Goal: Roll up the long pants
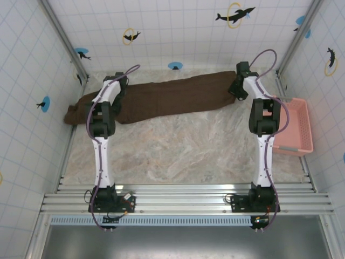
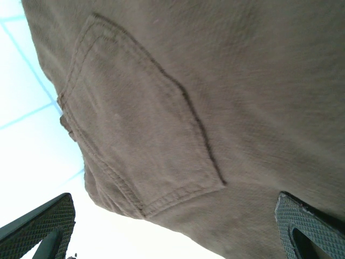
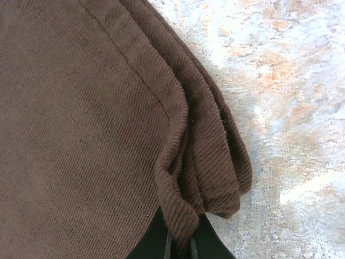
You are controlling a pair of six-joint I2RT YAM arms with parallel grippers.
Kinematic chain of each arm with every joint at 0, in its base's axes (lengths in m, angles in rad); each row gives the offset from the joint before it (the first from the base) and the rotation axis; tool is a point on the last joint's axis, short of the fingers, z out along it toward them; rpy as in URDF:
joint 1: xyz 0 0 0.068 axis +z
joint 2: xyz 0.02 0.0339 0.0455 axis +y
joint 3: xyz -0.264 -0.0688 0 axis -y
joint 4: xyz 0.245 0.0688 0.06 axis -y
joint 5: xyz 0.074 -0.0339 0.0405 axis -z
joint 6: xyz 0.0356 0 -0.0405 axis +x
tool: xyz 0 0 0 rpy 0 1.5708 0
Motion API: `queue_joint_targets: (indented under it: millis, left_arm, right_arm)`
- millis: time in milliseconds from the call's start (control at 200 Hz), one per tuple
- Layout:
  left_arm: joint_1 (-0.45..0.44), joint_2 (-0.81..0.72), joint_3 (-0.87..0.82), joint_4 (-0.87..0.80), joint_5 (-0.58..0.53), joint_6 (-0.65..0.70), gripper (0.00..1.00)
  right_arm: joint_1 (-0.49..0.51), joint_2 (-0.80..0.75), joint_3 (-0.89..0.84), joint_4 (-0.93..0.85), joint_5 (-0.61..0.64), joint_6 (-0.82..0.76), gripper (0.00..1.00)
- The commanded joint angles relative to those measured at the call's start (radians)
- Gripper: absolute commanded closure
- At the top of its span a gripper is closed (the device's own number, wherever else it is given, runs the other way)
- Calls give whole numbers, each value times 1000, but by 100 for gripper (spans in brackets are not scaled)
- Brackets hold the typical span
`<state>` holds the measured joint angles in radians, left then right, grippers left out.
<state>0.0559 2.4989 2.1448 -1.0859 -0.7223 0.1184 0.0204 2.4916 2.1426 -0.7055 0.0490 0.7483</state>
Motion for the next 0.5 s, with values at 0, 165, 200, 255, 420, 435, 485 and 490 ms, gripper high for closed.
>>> queue_joint_targets:
  millis: [0,165,200,255,420,435,485,490]
  left_arm:
    - [-41,-31,-32,-14,105,-58,2]
    - [-74,-20,-62,-36,179,-123,2]
    - [-76,-8,-40,-58,196,-147,2]
    - [-80,15,7,-98,249,-173,3]
    - [-134,-3,6,-137,314,-224,3]
    - [-141,-4,4,-142,321,-228,3]
    - [-166,-13,-22,-154,333,-236,2]
    - [-167,-13,-24,-155,333,-236,3]
  right_arm:
    - [2,-126,-2,24,23,-86,100]
    - [-48,-236,76,-45,13,-120,100]
    - [-59,-242,110,-68,4,-127,100]
    - [-79,-246,168,-121,-1,-144,100]
    - [-127,-284,265,-217,6,-214,100]
    - [-134,-289,264,-219,4,-216,100]
    - [-158,-310,255,-223,-5,-222,100]
    - [-161,-313,253,-222,-6,-223,100]
